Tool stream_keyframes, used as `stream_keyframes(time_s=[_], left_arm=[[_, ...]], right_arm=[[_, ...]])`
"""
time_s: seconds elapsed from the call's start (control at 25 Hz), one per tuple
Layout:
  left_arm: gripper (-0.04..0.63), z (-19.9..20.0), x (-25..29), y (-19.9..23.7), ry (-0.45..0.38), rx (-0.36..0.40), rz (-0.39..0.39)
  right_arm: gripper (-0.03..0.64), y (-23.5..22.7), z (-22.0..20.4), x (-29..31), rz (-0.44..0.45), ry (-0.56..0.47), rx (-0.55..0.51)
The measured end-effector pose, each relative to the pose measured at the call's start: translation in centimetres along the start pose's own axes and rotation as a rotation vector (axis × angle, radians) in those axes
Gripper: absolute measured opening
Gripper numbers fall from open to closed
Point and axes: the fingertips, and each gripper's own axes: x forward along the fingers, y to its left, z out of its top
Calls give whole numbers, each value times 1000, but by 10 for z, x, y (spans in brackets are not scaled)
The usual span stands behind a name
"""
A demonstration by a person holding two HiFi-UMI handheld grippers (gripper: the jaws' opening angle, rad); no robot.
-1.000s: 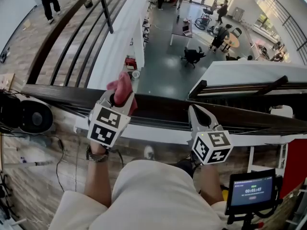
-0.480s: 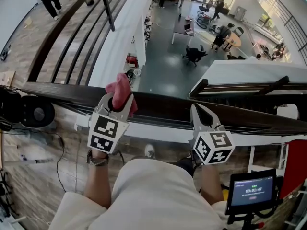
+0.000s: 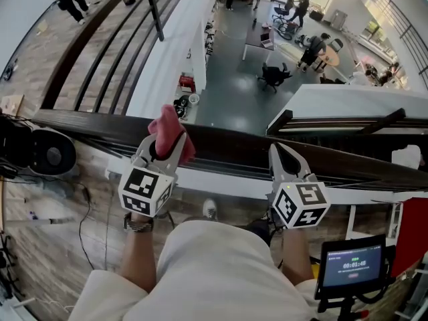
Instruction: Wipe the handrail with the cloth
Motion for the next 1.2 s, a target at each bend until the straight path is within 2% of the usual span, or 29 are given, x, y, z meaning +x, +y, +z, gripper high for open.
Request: stream_keyframes(time_s=[0.4,1.2], left_arm=[[34,-7,-8,5,-87,-170,-30],[34,-14,-21,-8,-139,-177,-118]], right_arm=[[3,3,0,2,5,-7,-11],[3,3,3,-1,2,-13,-14]])
